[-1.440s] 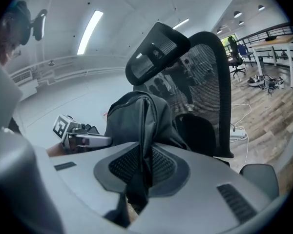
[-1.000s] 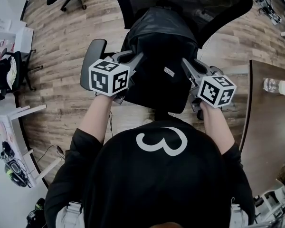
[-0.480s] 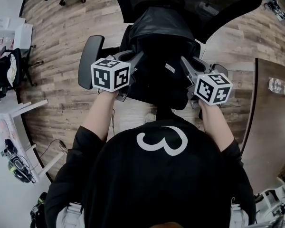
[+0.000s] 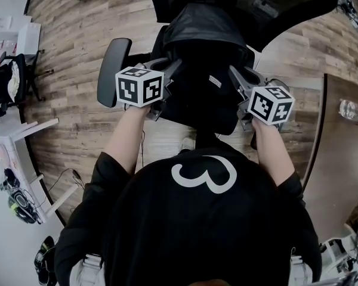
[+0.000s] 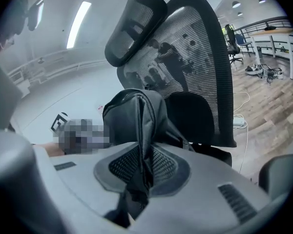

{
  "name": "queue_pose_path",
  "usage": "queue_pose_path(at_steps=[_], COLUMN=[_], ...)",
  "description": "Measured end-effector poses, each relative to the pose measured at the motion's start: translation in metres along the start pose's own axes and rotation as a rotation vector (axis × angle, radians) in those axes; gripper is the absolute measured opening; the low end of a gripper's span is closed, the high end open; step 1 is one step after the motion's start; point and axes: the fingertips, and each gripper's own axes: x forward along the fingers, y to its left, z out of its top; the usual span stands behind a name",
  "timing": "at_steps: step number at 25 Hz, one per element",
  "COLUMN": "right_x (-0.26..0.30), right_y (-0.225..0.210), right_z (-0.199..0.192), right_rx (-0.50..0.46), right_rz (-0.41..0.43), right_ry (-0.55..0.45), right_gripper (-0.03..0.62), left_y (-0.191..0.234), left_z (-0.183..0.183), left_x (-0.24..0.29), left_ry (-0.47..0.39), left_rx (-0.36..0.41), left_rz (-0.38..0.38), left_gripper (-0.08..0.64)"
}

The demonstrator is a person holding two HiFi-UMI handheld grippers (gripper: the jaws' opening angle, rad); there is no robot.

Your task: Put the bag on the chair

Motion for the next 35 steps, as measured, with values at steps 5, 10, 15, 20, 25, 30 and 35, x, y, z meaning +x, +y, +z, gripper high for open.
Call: queue_pose_path(at_steps=[5,10,15,20,25,30,35], right_x=[0.002,0.001,-0.001,-0.006,-0.021,-0.045,-0.072], right_y=[-0.005,-0.005,-0.007,-0.010,-0.008,-0.001,0.037], right_z=[-0.002,-0.002,-0.003,-0.005,-0.010,-0.004,0.000], right_rx=[0.025,0.081,0.181,0.189,0.191,0.206,0.130], right_rz=[0.004,0.025,0.043,-0.006,-0.072,-0.098,-0.073], right_ry=[0.011,0.009,-0.024,-0.052,-0.076,-0.150,-0.204], right_gripper=[0.066,0.071,0.085,0.145,0.209,0.222,0.222], left_y=[0.003,0.002,0.006,0.007,-0.003,-0.014,-0.036], left_z=[-0.003,-0.003,-0.007,-0.021,-0.033,-0.038,-0.035], left_x=[0.002,0.001,0.000,-0.008,-0.025,-0.049,-0.079], left_ry=[-0.002,-0.013,-0.023,-0.017,-0.022,-0.031,-0.074], left_rx=[-0.051,-0.070,-0.115,-0.135,-0.118,-0.089,-0.065], left_rz=[-0.009,-0.009,0.003,-0.004,-0.025,-0.030,-0.078], left_gripper=[0.044,0.046,0.098,0.189,0.239,0.252,0.253])
